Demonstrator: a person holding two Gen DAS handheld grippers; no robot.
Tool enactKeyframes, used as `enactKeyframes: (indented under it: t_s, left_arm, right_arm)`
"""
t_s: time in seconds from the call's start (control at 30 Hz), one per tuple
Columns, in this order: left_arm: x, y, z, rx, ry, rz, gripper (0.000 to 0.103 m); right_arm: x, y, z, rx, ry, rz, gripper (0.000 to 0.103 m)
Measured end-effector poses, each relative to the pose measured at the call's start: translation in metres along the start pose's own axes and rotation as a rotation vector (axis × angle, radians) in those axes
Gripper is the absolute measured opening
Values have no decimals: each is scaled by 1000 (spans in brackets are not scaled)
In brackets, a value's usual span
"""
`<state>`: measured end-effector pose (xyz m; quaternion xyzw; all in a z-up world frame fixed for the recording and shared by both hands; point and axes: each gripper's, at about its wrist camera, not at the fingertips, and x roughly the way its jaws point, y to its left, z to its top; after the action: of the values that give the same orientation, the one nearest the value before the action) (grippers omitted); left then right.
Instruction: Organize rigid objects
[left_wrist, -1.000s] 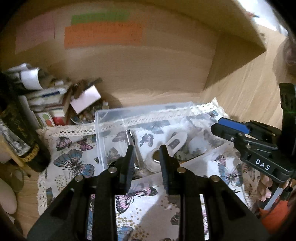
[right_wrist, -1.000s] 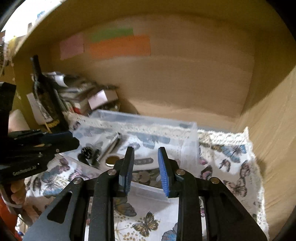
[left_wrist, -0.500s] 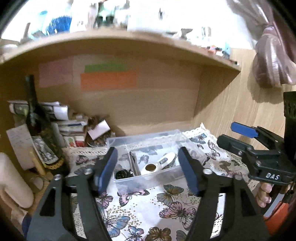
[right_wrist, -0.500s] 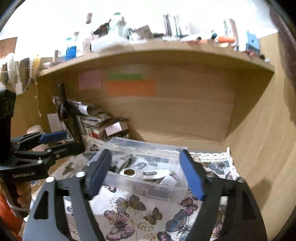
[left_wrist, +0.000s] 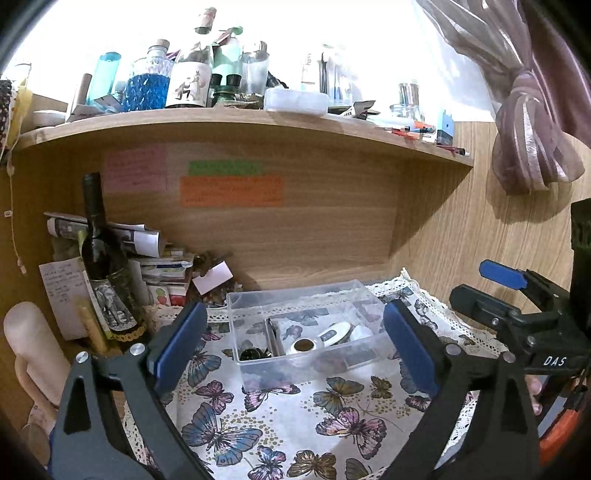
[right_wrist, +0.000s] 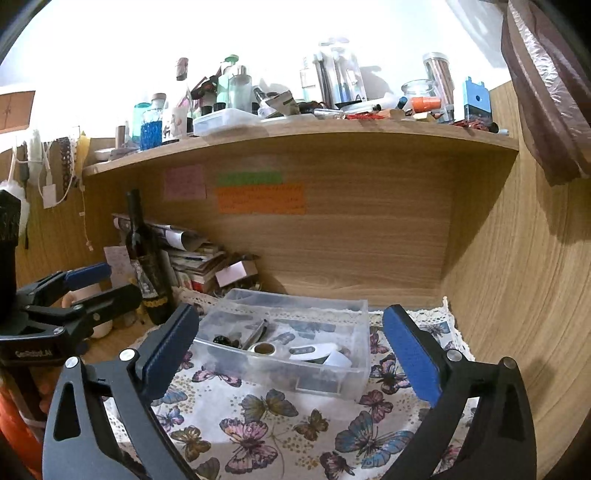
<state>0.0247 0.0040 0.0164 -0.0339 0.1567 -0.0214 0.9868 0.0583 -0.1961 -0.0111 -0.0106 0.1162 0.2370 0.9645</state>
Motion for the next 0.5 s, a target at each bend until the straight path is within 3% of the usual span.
enactKeyframes:
  t_s: [0.5]
  left_arm:
    - [-2,2,-1,-6,-5,11,101]
  right_arm:
    - [-1,2,-1,-2,-1,8,100]
